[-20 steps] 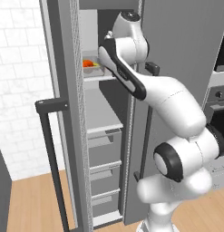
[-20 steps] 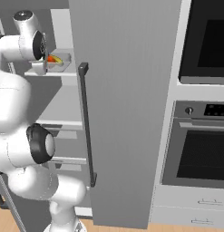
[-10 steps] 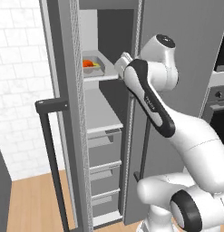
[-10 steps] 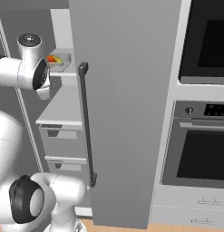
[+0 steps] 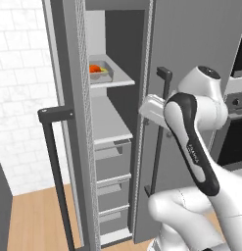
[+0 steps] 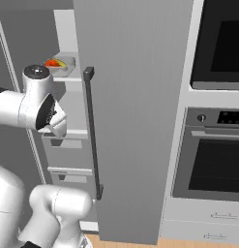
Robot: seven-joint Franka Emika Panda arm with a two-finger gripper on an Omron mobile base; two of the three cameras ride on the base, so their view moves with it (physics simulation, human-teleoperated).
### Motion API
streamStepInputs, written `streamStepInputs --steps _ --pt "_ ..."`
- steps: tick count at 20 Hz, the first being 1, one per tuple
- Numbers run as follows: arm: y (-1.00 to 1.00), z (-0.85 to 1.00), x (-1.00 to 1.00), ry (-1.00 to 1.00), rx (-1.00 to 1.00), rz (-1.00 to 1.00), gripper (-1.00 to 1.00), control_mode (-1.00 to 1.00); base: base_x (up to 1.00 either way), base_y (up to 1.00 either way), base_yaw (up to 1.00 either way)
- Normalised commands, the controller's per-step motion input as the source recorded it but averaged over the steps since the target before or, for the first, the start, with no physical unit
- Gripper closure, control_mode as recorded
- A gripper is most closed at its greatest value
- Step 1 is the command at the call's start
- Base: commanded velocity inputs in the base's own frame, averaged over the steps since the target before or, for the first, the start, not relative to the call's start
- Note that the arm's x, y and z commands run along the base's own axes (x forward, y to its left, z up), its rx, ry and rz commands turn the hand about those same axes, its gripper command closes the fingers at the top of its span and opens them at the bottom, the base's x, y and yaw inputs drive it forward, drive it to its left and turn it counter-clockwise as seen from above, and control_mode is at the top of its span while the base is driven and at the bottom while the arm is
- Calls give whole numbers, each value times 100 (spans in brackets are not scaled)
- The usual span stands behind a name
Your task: Take the meat container that has the shrimp and place it on the second highest rack of the freezer. Then take the vegetable container that has the squash and cucumber and place it on the highest rack of the freezer.
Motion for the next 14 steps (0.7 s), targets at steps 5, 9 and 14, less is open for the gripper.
streamStepInputs --steps 5,9,14 --pt "-35 -33 -100 -1 -26 52 -100 -100 0 0 0" --pt "-18 0 -97 -2 -21 43 -100 -100 0 0 0" --pt "-9 0 -50 0 -15 19 -100 -100 0 0 0"
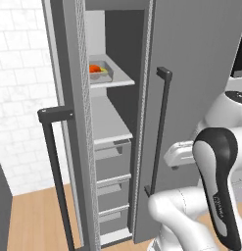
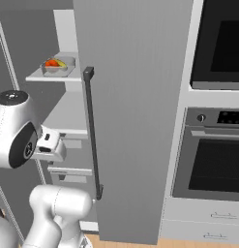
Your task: Take the meat container that has the shrimp and place it on the second highest rack of the freezer. Then take the vegetable container that has the squash and cucumber and place it on the highest rack of the freezer.
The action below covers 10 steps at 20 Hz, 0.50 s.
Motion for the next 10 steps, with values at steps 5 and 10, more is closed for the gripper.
streamStepInputs --steps 5,10 --pt "0 0 0 0 0 0 -100 100 0 -5 0" --pt "0 0 0 0 0 0 -100 100 -25 -21 0"
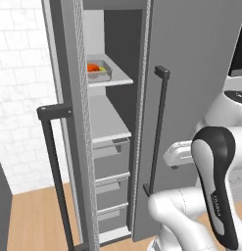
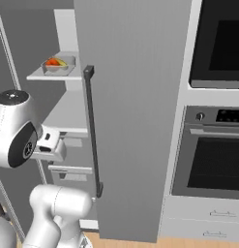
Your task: Take the meat container that has the shrimp and place it on the second highest rack of the freezer. Then take the vegetable container that has the squash and cucumber and place it on the highest rack of the freezer.
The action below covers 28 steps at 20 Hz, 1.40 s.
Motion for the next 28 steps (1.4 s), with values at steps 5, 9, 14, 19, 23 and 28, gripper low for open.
streamStepInputs --steps 5,9,14,19,23,28 --pt "0 0 0 0 0 0 -100 100 -19 -52 0" --pt "0 0 0 0 0 0 -100 100 2 -96 6" --pt "0 0 0 0 0 0 -100 100 0 -100 20" --pt "0 0 0 0 0 0 -100 100 0 -100 20" --pt "0 0 0 0 0 0 -100 100 -3 -100 16" --pt "0 0 0 0 0 0 -100 100 -3 -100 16"
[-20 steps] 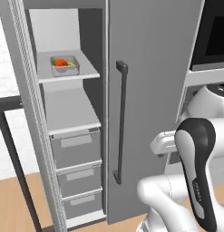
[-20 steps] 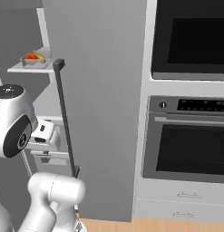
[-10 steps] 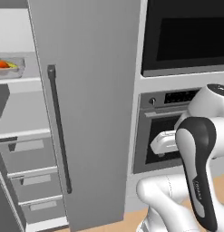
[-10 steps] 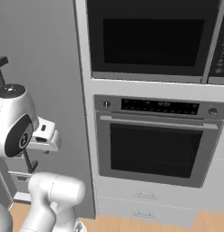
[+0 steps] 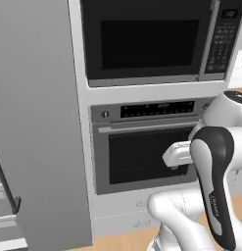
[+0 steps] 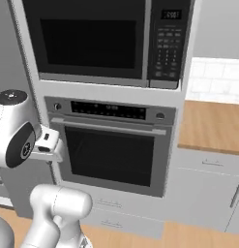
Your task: Take the meat container that has the shrimp and place it on the second highest rack of the freezer. Then take the vegetable container that has the squash and cucumber and place it on the highest rack of the freezer.
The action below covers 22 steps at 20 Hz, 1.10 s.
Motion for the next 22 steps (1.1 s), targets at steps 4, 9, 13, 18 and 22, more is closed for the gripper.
streamStepInputs --steps 4,9,13,18,22 --pt "0 0 0 0 0 0 -100 100 0 -100 18" --pt "0 0 0 0 0 0 -100 100 6 -99 20" --pt "0 0 0 0 0 0 -100 100 24 -95 23" --pt "0 0 0 0 0 0 -100 100 3 -95 20" --pt "0 0 0 0 0 0 -100 100 1 -96 17"
